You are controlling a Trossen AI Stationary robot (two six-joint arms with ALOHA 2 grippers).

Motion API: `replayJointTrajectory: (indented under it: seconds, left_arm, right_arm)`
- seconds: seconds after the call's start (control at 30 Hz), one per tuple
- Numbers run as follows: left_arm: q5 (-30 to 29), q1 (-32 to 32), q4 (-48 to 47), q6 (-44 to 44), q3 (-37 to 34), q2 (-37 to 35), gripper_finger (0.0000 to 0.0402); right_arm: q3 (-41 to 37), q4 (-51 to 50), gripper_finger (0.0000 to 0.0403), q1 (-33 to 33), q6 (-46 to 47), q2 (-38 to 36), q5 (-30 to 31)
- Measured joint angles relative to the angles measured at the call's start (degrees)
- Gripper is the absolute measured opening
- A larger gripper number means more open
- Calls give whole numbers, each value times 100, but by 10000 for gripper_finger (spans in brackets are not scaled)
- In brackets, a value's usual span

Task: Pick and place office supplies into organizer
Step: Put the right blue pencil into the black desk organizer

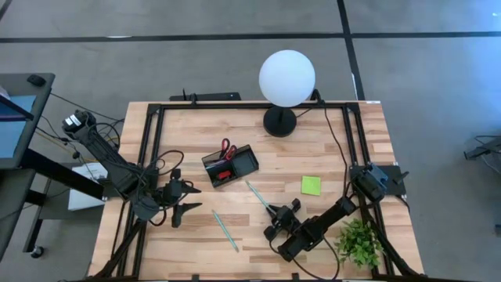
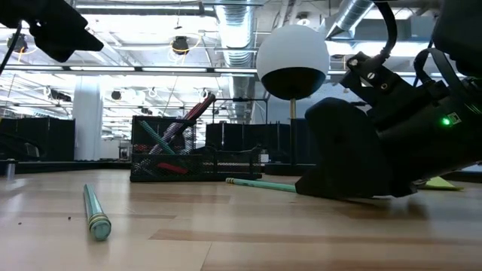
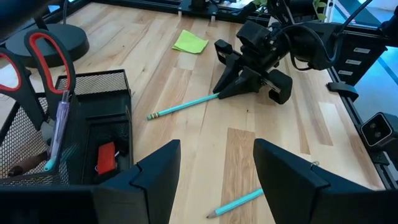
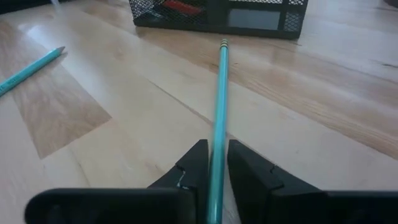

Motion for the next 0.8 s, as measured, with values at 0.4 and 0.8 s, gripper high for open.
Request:
replayJointTrajectory:
  seconds: [0.4, 0.8]
  left_arm:
    - [-106, -2, 0, 4, 0, 0, 199]
    - [-233, -2, 2, -78, 0, 0, 199]
  right_arm:
    - [10, -108, 12, -34, 109, -11, -8]
    - [-12, 256, 10, -26, 190, 40, 331]
